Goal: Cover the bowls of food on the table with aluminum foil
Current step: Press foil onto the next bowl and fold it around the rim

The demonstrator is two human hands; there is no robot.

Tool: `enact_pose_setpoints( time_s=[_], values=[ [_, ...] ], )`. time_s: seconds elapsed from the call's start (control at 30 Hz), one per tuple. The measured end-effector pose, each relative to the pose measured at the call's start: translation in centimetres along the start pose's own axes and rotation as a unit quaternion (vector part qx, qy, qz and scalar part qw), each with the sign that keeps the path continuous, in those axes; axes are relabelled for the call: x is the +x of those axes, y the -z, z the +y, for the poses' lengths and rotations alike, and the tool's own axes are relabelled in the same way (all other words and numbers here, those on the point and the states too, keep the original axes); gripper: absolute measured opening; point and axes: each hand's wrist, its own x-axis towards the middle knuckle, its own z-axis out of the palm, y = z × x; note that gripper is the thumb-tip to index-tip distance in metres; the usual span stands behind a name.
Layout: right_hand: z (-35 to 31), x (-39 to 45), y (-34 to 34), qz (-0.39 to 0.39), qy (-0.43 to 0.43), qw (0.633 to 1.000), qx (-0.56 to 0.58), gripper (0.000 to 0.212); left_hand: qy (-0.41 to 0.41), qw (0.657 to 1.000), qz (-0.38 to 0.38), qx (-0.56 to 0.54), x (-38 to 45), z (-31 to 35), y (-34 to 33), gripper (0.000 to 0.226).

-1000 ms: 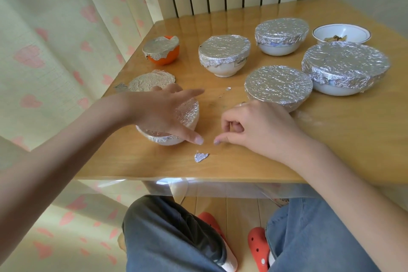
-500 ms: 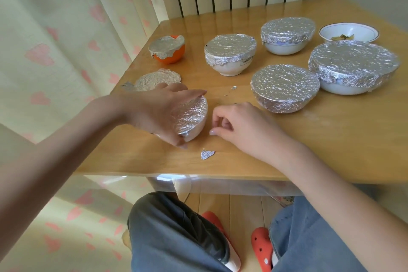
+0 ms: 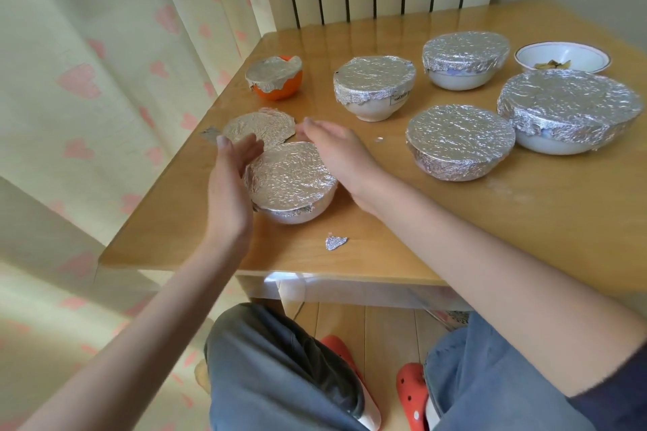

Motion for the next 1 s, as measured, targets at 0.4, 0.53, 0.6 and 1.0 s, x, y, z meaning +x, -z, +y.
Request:
enact_pose_setpoints(
  time_s=[0.4, 0.53, 0.6, 1.0],
  values=[
    [0.2, 0.3, -1.8, 0.060, -0.051, 0.996, 0.044, 0.053, 0.016, 0.991, 0.119, -0.051, -0.8, -0.3, -2.1, 0.056],
    [0.4, 0.1, -1.6, 0.035, -0.091, 0.985, 0.140, 0.075, 0.046, 0.992, 0.077, -0.093, -0.7, -0.2, -1.6, 0.054],
    [0.4, -0.4, -1.1, 0.063, -0.107, 0.970, 0.208, 0.079, 0.072, 0.983, 0.048, -0.163, -0.5, -0.1, -0.8, 0.057],
    [1.1, -1.6, -2.7, 0.159, -0.120, 0.936, 0.292, 0.049, 0.147, 0.930, 0.093, -0.325, -0.4, 1.7, -3.4, 0.067]
  ],
)
